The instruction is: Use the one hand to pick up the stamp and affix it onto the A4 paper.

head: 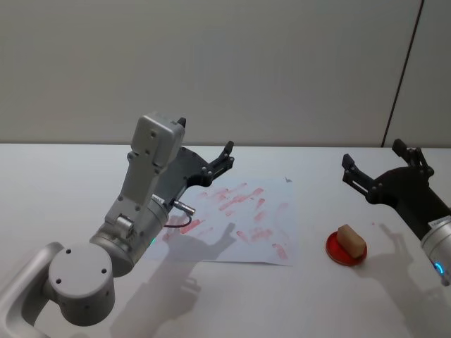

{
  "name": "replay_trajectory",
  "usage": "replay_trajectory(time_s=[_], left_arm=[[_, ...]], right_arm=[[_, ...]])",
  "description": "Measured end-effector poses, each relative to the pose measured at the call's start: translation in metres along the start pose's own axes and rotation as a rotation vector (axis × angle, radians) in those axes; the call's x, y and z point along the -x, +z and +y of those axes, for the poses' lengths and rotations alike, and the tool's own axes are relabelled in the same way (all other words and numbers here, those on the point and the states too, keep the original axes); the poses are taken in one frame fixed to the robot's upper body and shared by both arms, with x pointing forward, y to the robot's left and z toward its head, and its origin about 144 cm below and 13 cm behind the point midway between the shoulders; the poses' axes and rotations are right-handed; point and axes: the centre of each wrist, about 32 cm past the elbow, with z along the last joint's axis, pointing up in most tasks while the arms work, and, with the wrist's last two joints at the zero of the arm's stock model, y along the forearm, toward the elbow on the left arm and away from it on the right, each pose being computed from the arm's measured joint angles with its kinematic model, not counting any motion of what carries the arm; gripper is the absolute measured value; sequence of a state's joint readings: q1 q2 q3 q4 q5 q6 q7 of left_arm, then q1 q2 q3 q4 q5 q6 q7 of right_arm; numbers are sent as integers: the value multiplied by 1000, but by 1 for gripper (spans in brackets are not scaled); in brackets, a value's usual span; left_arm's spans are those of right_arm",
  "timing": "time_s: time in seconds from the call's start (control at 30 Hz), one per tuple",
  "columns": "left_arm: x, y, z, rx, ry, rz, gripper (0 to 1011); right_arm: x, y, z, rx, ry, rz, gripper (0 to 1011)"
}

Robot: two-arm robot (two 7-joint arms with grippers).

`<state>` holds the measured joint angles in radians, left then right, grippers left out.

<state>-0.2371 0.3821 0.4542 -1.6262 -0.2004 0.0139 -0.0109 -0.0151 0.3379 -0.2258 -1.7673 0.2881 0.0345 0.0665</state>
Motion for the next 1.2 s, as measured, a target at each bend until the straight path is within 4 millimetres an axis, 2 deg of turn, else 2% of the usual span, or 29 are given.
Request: replay_trajectory(time_s=[1.2], left_arm=[[0, 0, 0, 0, 0, 0, 1003]], right_arm=[[-3, 0, -1, 6, 9, 8, 1001]])
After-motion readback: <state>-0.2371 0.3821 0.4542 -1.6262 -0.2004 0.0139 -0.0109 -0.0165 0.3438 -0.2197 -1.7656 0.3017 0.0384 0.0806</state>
